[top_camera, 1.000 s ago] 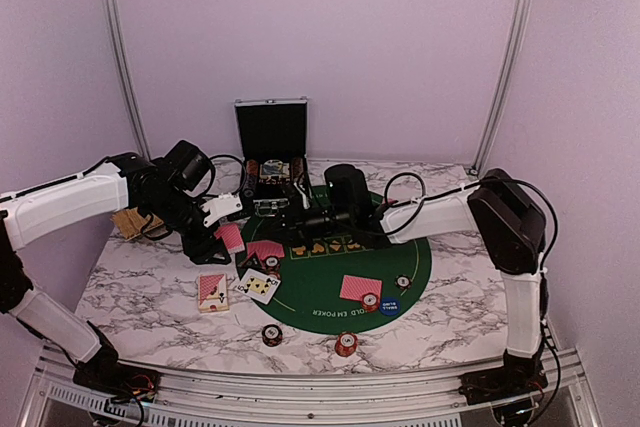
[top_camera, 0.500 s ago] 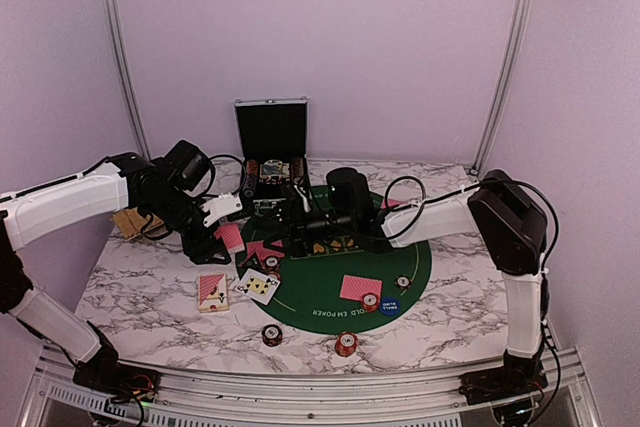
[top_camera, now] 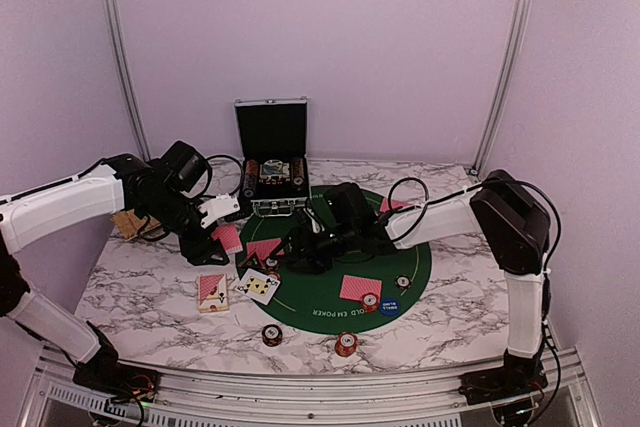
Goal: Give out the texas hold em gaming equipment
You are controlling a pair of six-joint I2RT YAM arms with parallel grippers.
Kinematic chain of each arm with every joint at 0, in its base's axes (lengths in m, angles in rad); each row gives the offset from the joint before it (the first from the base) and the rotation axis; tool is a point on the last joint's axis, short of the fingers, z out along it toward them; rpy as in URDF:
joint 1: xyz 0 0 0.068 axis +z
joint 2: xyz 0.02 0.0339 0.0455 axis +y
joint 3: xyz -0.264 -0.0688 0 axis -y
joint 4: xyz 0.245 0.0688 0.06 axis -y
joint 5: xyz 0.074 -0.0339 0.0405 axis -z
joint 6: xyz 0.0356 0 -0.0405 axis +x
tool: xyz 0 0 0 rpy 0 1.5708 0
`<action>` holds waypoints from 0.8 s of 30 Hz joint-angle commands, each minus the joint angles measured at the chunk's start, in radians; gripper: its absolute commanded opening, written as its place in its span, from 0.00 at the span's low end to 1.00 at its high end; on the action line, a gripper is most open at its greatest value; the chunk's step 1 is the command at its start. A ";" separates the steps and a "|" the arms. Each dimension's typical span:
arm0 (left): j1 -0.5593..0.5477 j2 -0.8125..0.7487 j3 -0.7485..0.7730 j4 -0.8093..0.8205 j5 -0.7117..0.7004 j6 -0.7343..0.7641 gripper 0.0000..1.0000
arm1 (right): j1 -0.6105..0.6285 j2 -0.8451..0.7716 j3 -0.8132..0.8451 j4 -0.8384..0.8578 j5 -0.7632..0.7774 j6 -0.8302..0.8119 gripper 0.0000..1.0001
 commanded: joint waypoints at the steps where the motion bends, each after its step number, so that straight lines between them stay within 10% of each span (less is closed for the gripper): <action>1: 0.008 -0.029 -0.007 0.003 0.006 0.005 0.00 | 0.003 -0.016 -0.001 -0.034 0.007 -0.044 0.68; 6: 0.008 -0.026 0.001 0.004 0.005 0.005 0.00 | 0.004 0.027 0.027 -0.074 0.035 -0.068 0.72; 24: 0.009 -0.021 0.007 -0.003 -0.002 0.007 0.00 | 0.034 0.172 0.115 -0.073 -0.021 -0.055 0.37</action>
